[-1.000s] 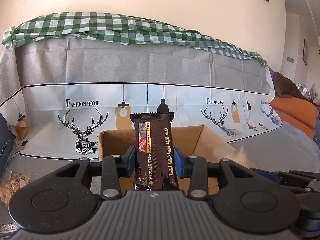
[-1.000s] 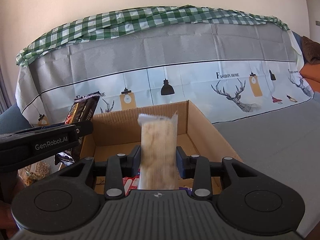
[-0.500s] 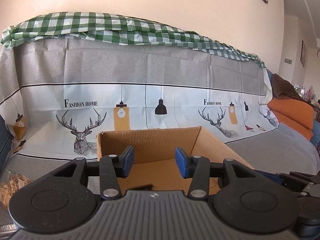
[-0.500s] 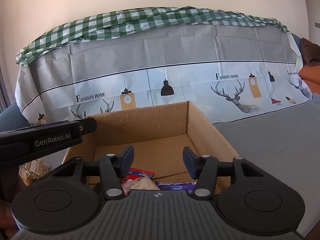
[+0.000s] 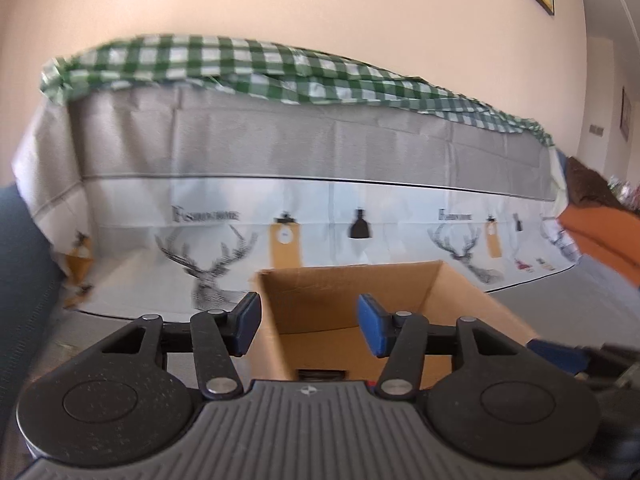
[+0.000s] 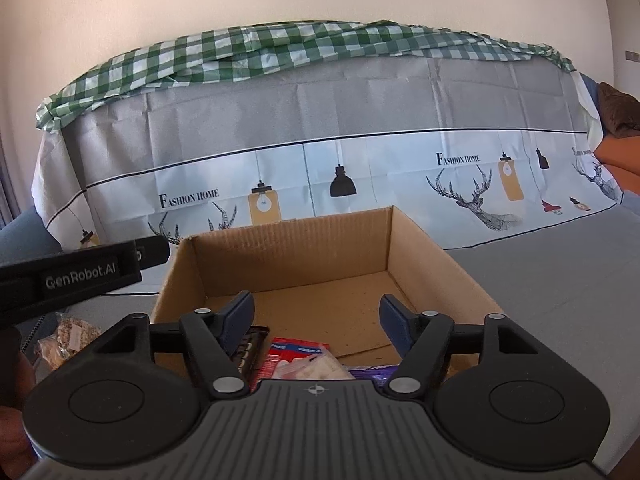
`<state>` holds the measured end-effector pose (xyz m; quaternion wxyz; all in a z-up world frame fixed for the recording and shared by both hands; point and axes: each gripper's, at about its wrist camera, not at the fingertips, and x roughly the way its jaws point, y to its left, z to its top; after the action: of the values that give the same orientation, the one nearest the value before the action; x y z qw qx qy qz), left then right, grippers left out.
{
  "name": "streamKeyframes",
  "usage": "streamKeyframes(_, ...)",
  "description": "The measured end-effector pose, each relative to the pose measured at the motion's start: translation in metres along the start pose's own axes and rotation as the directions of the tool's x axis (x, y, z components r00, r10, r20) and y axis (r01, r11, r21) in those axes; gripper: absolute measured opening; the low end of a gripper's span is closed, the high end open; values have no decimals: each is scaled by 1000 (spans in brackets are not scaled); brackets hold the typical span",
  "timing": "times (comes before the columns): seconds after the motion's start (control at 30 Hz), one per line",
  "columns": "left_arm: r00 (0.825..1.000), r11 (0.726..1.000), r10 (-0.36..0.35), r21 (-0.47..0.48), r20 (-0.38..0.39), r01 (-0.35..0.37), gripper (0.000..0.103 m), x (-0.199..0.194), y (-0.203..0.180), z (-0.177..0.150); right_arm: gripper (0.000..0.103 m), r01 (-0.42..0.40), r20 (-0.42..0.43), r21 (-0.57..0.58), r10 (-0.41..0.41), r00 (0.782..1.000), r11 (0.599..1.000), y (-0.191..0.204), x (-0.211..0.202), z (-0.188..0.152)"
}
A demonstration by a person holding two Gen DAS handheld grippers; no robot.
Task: Organize snacks
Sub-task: 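Move both tools back to the remaining snacks beside the box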
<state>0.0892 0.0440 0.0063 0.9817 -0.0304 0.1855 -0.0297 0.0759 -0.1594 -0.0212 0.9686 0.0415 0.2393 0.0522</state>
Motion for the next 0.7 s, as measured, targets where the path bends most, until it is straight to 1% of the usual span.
streamKeyframes(0.1,997,997,69,35,20,-70,61,-17,11,-5,72,-22,5,20,22,1000,1000,8,-4,-2)
streamKeyframes(0.17,995,995,98,24,16,-98,62,-31,25,-5,72,-52,13,41,51,999,998,14,-7,-5)
streamKeyframes(0.23,991,991,134,-11,-7,-134,63,-44,44,-3,73,-72,31,53,70,997,996,21,-13,-7)
streamKeyframes(0.3,987,987,154,-27,-48,-156,68,-55,65,-2,78,-106,38,52,104,994,993,30,-18,-10)
streamKeyframes(0.43,978,982,188,49,-95,-184,71,-74,99,-4,78,-183,41,35,181,983,983,53,-30,-14)
streamKeyframes(0.5,969,972,235,44,-77,-232,71,-84,116,-13,78,-211,45,28,210,977,977,63,-36,-15)
streamKeyframes(0.53,960,964,267,20,-84,-266,68,-87,124,-18,78,-224,44,30,222,974,974,67,-39,-16)
streamKeyframes(0.57,953,959,281,-8,-114,-283,55,-88,133,-19,78,-240,40,39,238,970,970,69,-40,-17)
streamKeyframes(0.63,952,954,287,-54,-106,-294,45,-94,146,-19,78,-276,16,68,276,961,959,73,-41,-18)
streamKeyframes(0.67,952,954,287,-63,-108,-294,37,-96,150,-19,78,-291,3,82,292,956,953,75,-40,-19)
streamKeyframes(0.7,953,954,283,-67,-109,-291,32,-97,152,-18,78,-307,-7,94,309,951,947,78,-40,-20)
